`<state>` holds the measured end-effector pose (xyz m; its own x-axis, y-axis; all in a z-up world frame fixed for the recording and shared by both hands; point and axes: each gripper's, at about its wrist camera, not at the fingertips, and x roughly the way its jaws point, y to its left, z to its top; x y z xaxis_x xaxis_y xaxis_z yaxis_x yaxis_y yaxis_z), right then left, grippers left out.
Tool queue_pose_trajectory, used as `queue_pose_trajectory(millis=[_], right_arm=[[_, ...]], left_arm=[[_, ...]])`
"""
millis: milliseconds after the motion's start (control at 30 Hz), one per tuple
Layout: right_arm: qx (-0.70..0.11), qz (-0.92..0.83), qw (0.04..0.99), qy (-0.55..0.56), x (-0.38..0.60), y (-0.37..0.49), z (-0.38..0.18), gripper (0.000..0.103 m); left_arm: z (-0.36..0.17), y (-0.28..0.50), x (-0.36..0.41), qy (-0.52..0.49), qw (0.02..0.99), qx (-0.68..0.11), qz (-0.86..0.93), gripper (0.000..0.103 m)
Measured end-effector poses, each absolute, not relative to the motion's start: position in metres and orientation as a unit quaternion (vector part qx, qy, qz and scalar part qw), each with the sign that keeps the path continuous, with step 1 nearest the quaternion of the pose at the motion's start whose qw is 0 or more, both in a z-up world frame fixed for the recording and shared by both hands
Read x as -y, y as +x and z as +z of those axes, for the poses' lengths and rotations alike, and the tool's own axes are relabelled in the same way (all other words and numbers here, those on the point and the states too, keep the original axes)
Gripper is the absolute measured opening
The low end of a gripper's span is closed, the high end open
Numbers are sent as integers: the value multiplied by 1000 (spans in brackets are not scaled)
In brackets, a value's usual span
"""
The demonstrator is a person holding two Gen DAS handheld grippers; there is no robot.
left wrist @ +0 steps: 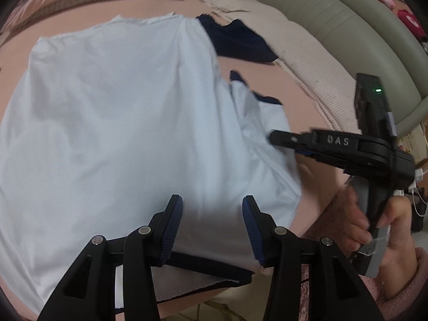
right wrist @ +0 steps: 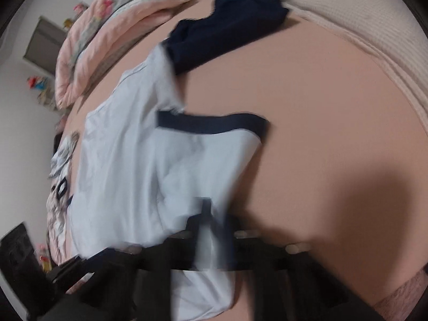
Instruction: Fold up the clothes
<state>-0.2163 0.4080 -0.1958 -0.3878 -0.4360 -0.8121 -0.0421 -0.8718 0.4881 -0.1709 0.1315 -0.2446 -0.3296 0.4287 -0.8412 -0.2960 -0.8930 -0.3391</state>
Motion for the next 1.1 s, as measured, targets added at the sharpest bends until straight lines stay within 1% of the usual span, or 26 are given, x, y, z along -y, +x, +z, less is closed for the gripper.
queue_pose_trajectory(millis=[33,167,267,333,367,467,533,600,667,767,833,900,1100], right_arm=[[210,-812,134,527,-404,-216,-194,1],[123,-839,190,494,-360,-206,-164,1],[53,-802,246,542,-315,-206,-181,3],[32,-785,247,567,-306,-199,-193,3],[34,-781,248,572,-307,-196,-196,3],[91,-791,251,551,-332,-189,-181,4],[116,-812,235,521,-351,-186,-167,12],[136,-831,206,499,-370,-185,-159,13],[146,-844,151,493,-386,-191,-162,13],[134,-827,104,536,-390,-212,-192,13],[117,-812,117,560,-382,-221,-207,13],[93,-808,151,562,-363,-226,-209,13],[95,-811,266,512,-326,-227,-182,13]], left_arm=[[-245,-171,-129,-534,220,66,814,43],[-248,-170,-121,-532,209,80,817,43],[-250,-170,-116,-528,203,88,820,43],[-249,-170,-116,-523,204,89,823,43],[-249,-170,-115,-520,205,89,824,43],[-248,-170,-114,-513,206,89,829,43],[-247,-172,-115,-507,209,100,830,43],[-248,-175,-121,-505,218,105,828,43],[-247,-177,-130,-504,231,101,826,43],[-244,-175,-140,-501,241,92,826,43],[-242,-173,-144,-499,245,87,827,43],[-241,-170,-145,-499,243,76,828,43],[-241,-160,-132,-498,249,86,827,43]])
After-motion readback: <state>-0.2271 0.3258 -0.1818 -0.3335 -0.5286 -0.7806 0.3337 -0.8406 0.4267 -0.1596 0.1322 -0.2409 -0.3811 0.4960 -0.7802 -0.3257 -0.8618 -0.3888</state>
